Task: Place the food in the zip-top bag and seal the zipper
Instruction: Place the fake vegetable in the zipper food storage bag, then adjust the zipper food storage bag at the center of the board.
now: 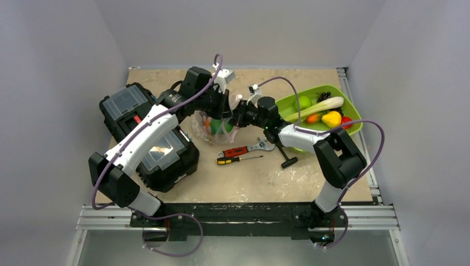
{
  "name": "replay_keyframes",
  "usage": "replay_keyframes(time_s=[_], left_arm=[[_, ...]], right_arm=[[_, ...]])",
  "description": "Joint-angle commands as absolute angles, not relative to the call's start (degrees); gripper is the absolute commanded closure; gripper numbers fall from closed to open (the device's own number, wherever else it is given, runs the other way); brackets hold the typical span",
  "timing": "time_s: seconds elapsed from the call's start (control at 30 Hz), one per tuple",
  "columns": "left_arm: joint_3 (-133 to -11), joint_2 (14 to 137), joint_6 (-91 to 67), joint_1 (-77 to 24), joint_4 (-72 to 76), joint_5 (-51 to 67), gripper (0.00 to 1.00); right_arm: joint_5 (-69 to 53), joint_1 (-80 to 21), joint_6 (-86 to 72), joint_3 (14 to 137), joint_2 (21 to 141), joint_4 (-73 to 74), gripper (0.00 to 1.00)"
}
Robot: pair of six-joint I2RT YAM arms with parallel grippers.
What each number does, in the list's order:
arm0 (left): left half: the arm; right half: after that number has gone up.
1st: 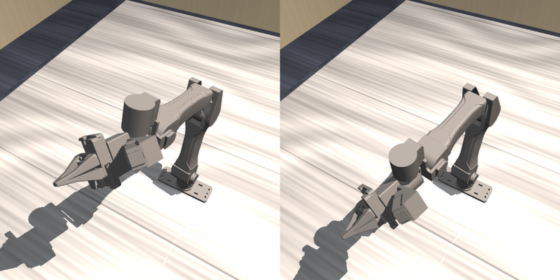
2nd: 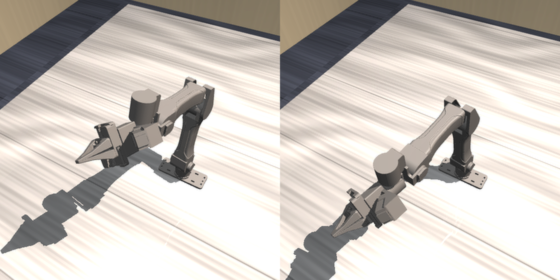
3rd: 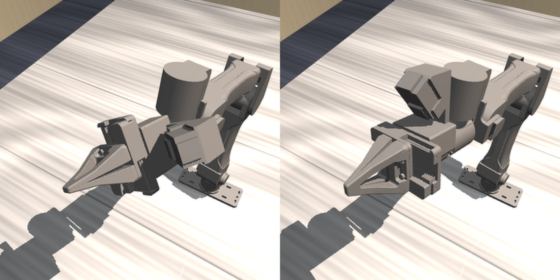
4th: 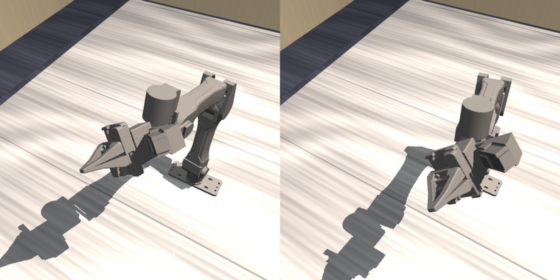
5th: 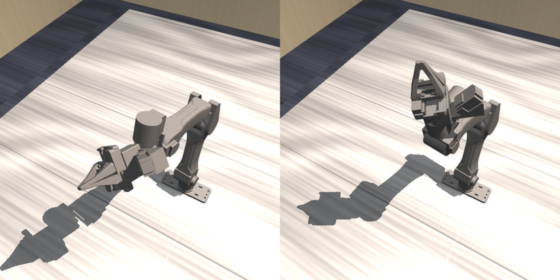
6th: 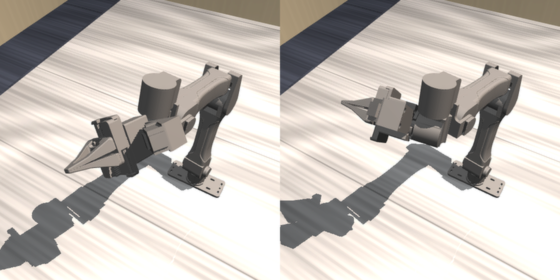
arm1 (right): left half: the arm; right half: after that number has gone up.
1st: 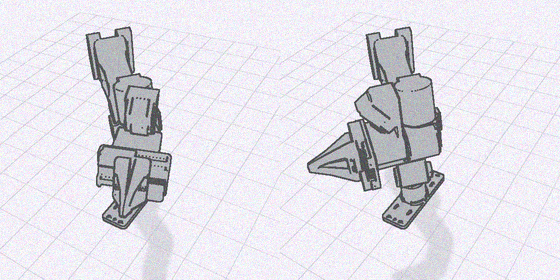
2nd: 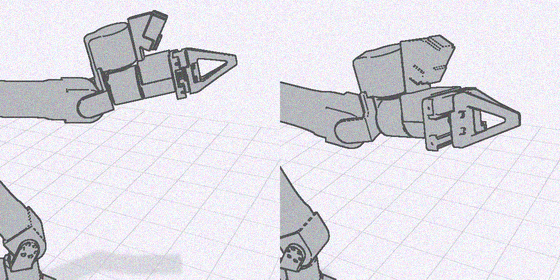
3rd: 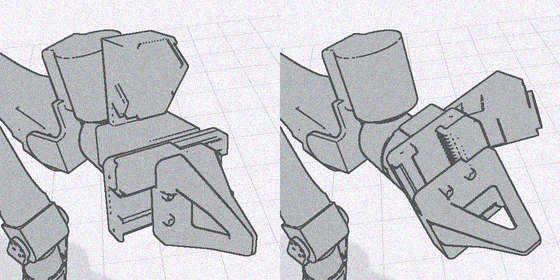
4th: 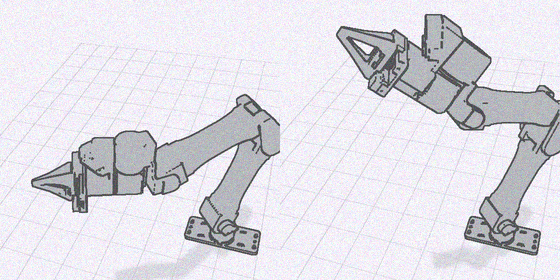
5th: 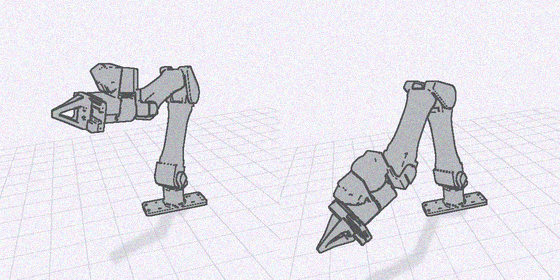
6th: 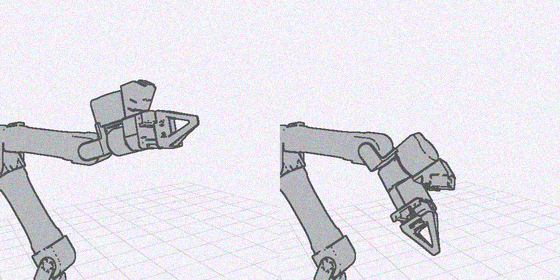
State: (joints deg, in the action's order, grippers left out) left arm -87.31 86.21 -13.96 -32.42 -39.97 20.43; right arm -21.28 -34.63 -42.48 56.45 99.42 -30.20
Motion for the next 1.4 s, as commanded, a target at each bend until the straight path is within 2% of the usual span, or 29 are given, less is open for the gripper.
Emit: replay_keyframes(time_s=[0.0,0.07,0.3,0.4,0.63,0.77,0.93,1.17,1.3,1.37], left_arm=[[-88.36,86.42,-14.54,-32.96,-38.16,21.63,1.0],[-88.18,86.09,-14.57,-32.96,-38.47,18.75,1.0],[-86.95,84.31,-16.4,-31.0,-38.1,13.33,1.0],[-86.46,83.88,-17.44,-29.56,-37.63,13.06,1.0],[-86.31,83.46,-17.3,-29.06,-37.7,12.46,1.0],[-86.32,83.2,-16.99,-29.09,-37.69,12.48,1.0],[-86.39,82.9,-16.88,-29.07,-37.62,12.95,1.0],[-86.39,82.71,-16.87,-29.07,-37.49,14.45,1.0],[-86.63,82.54,-16.96,-29.02,-37.48,15.38,1.0],[-86.74,82.51,-17.03,-29.07,-37.52,15.85,1.0]], right_arm=[[-17.74,-36.36,-41.14,58.37,98.67,-32.67,0.89],[-15.28,-38.11,-38.25,59.31,97.61,-26.54,0.73],[-12.74,-39.16,-30.9,63.76,88.11,1.26,0.39],[-10.12,-38.98,-29.44,66.43,84.21,12.47,0.29],[-1.89,-37.45,-28.45,71.29,78.84,25.29,0.2],[-0.78,-33.1,-35.4,68.9,76.65,23.83,0.2],[-4.63,-32.86,-40.56,63.51,78.59,15.06,0.31],[-6.77,-32.92,-39.7,61.21,84.1,4.51,0.49],[-9.03,-32.89,-40.13,60.06,85.81,0.46,0.63],[-9.85,-32.89,-40.17,59.91,86.56,-1.56,0.73]])
